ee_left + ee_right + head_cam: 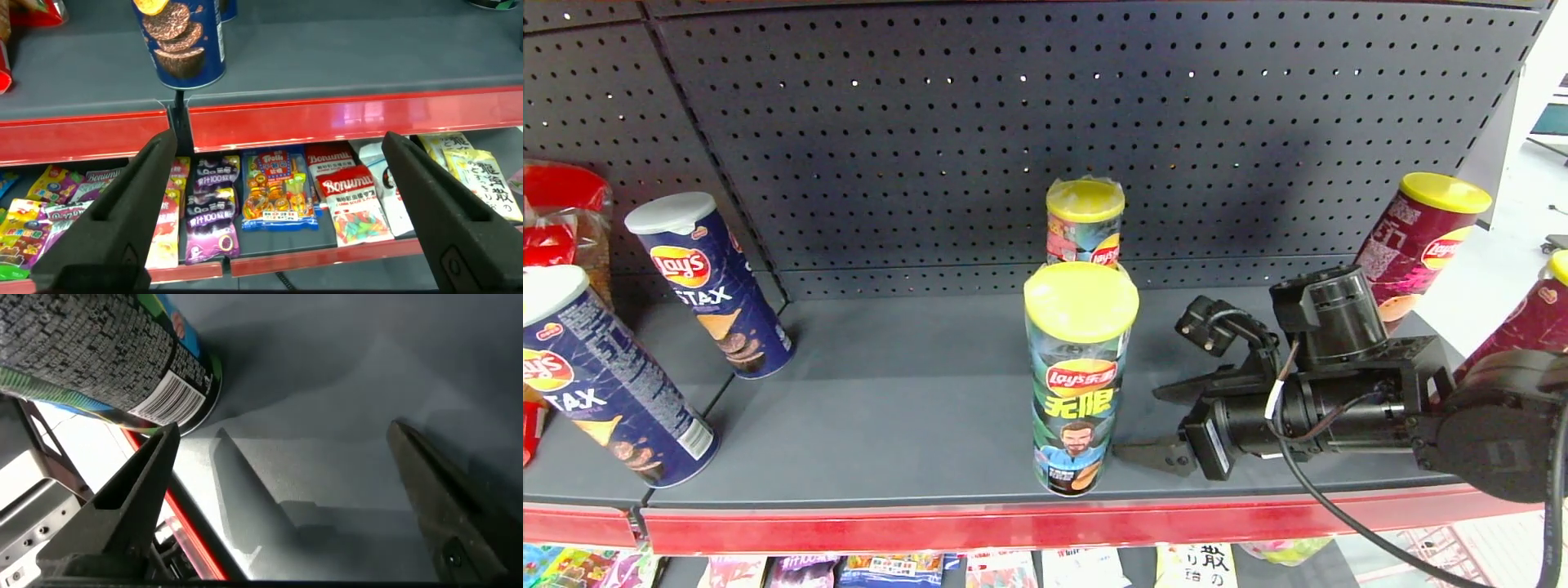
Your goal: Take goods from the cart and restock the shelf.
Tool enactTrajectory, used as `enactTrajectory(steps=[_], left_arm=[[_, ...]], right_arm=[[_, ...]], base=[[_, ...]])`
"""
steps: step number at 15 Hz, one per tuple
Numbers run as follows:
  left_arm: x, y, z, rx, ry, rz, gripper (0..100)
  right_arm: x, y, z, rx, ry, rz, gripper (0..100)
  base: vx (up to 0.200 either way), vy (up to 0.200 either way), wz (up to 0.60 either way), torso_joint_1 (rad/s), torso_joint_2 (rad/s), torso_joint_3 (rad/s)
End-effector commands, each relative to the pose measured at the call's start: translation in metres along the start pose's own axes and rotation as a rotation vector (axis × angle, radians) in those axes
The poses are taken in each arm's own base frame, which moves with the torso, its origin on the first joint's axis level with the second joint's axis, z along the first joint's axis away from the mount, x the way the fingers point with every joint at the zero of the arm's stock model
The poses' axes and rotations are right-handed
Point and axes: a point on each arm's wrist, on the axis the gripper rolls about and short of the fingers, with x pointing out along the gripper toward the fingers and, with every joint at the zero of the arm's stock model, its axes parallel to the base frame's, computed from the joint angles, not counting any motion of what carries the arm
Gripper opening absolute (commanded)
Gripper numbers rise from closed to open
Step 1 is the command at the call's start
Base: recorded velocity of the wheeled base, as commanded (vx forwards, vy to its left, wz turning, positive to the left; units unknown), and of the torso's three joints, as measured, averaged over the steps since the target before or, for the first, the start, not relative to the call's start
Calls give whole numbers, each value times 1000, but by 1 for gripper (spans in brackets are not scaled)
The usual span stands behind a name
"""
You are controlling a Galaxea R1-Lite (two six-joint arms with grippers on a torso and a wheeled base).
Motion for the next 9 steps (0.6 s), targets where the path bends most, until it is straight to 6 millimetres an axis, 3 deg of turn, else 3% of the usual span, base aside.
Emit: enactTrajectory(steps=[1, 9], left_arm=[[0, 0, 0, 0, 2, 1, 100], [0, 0, 0, 0, 2, 1, 100]], right_arm=[[1, -1, 1, 0, 0, 0, 100], [5, -1, 2, 1, 2, 3, 100]], base=[[0, 0, 0, 0, 0, 0], [0, 0, 0, 0, 0, 0]])
